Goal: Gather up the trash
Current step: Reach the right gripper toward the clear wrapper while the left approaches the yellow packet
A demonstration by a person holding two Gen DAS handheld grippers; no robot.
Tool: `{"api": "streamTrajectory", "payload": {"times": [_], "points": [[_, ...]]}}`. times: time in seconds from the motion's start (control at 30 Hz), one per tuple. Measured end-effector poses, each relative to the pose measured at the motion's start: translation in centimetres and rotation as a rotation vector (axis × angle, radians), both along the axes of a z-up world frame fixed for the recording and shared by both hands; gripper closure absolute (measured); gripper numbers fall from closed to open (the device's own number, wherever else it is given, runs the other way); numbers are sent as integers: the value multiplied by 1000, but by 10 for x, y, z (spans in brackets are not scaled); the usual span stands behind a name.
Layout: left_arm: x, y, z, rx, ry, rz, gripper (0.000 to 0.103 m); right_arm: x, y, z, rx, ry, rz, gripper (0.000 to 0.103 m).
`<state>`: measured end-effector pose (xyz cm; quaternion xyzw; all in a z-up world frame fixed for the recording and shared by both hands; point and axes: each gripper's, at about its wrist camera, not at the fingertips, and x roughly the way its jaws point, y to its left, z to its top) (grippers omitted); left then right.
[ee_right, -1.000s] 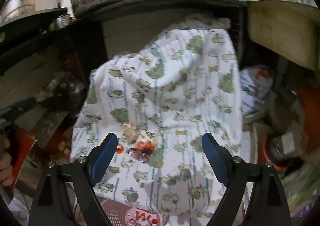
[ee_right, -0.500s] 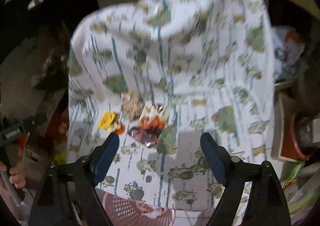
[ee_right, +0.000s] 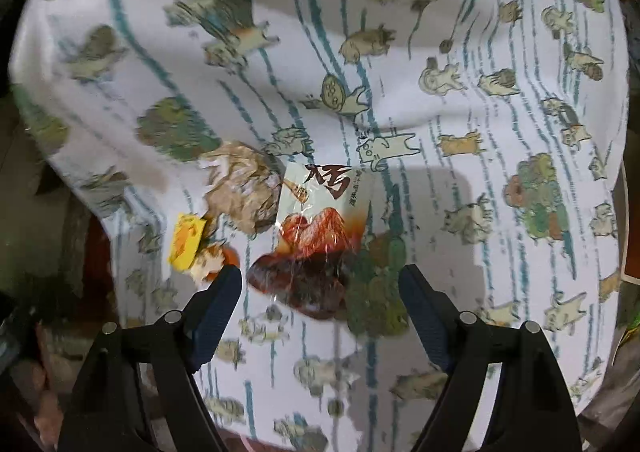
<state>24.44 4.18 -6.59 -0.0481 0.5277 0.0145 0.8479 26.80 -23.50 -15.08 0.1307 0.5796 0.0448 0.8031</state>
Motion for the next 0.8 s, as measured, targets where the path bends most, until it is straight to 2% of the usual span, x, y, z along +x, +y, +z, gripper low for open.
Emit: {"api": "streamTrajectory", "payload": {"times": [0.27, 0.33, 0.4, 0.47, 0.5, 0.67, 0.77, 0.8], "points": [[12, -3, -7, 1, 25, 3, 0, 29, 29, -39, -66, 86, -18, 20], [13, -5, -7, 22, 17, -4, 0, 32, 36, -40, -139, 59, -16, 18], [15, -7, -8, 48, 17, -5, 0, 33, 40, -45, -198, 69, 5, 17], [17, -8, -10, 38, 27, -9, 0, 34, 45, -48, -270, 89, 16, 17], [18, -8, -11, 28, 31, -8, 0, 33, 46, -49, -279, 90, 17, 14], [19, -16, -17, 49, 39, -16, 0, 30, 36, -50, -263, 105, -1, 15], [20, -24, -22, 65, 50, -35, 0, 27, 34, -45, -268, 89, 0, 30], [21, -28, -24, 72, 54, -49, 0, 26, 34, -44, -272, 86, 9, 38]]}}
